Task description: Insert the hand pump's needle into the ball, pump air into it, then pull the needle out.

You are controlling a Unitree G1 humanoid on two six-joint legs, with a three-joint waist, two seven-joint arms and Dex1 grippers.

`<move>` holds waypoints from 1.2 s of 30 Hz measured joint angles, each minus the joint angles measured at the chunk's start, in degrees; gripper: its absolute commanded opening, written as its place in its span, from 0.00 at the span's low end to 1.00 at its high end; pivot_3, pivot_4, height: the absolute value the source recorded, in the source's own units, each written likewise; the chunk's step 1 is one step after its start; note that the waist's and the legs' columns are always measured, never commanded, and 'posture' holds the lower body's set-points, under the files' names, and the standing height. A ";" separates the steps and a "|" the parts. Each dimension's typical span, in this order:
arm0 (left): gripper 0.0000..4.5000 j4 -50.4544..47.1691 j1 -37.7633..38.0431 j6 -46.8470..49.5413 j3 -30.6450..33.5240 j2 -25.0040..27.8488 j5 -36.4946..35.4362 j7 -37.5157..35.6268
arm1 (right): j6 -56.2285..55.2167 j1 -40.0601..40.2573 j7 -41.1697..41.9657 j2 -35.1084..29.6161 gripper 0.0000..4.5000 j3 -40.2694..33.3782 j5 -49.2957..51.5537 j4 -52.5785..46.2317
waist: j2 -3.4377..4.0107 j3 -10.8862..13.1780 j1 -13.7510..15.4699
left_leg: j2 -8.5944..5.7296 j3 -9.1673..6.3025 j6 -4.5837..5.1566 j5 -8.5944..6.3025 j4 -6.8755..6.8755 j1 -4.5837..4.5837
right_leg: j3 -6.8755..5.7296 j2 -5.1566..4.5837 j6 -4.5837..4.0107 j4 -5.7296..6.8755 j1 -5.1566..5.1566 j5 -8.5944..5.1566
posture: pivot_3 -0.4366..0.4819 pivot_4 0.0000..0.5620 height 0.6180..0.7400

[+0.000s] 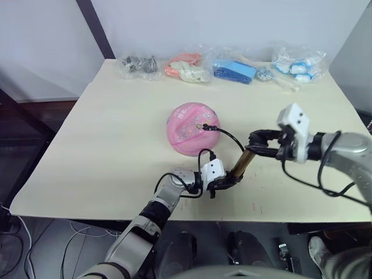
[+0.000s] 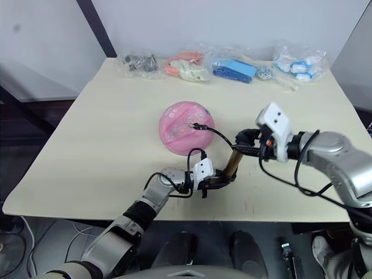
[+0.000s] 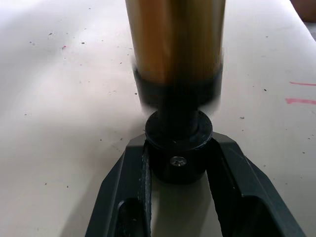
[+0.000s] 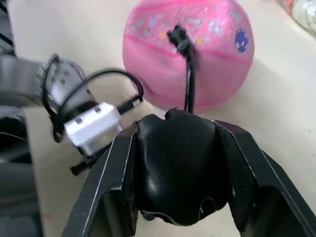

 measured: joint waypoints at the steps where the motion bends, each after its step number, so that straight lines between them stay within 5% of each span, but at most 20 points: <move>1: 0.24 -0.02 0.02 0.00 0.00 0.00 -0.09 -0.13 | 1.58 -1.75 0.23 -0.98 0.37 -1.55 2.11 -0.22 | -0.02 0.02 0.02 | -0.02 -0.05 0.00 0.00 0.02 -0.16 | -0.05 0.02 0.00 -0.01 -0.11 0.00 | 0.48 0.27 1.00; 9: 0.24 0.79 -0.55 -0.87 0.13 -0.15 -0.27 -0.04 | 11.62 -16.06 -1.56 -6.24 0.37 -8.93 15.76 1.62 | 0.04 0.32 0.10 | -0.03 0.01 0.01 0.00 0.08 -0.35 | -0.03 -0.03 0.01 0.00 -0.27 0.01 | 0.48 0.27 1.00; 15: 0.24 2.73 -1.37 -2.72 0.30 -0.13 -0.24 0.27 | 12.98 -16.76 -2.80 -6.95 0.37 -8.48 16.57 1.17 | -0.10 0.48 0.15 | -0.02 0.10 0.01 0.00 0.07 -0.45 | 0.05 -0.04 0.03 0.00 -0.36 0.02 | 0.48 0.27 1.00; 22: 0.24 2.61 -0.46 -2.51 0.32 0.02 -0.14 1.10 | 4.02 -8.49 -3.03 -3.97 0.37 -5.49 9.91 -3.92 | -0.36 0.26 -0.20 | 0.02 0.14 0.02 -0.01 0.06 -0.17 | 0.06 0.00 0.04 0.07 -0.22 0.02 | 0.48 0.27 1.00; 26: 0.24 2.12 0.19 -1.07 0.39 0.32 0.25 1.78 | -4.30 -0.51 -3.66 -1.03 0.37 3.25 -0.19 -5.61 | -0.70 -0.01 -0.27 | 0.15 0.17 0.02 -0.01 0.01 0.59 | 0.08 0.13 -0.02 0.24 0.35 -0.32 | 0.48 0.27 1.00; 36: 0.24 -0.60 0.92 2.85 0.48 0.87 0.96 1.81 | -16.03 8.10 -4.11 5.55 0.37 15.59 -16.18 -0.76 | -0.93 -1.18 -0.26 | 0.25 0.12 0.01 -0.02 -0.06 0.73 | 0.19 0.48 -0.14 0.42 0.36 -0.39 | 0.48 0.27 1.00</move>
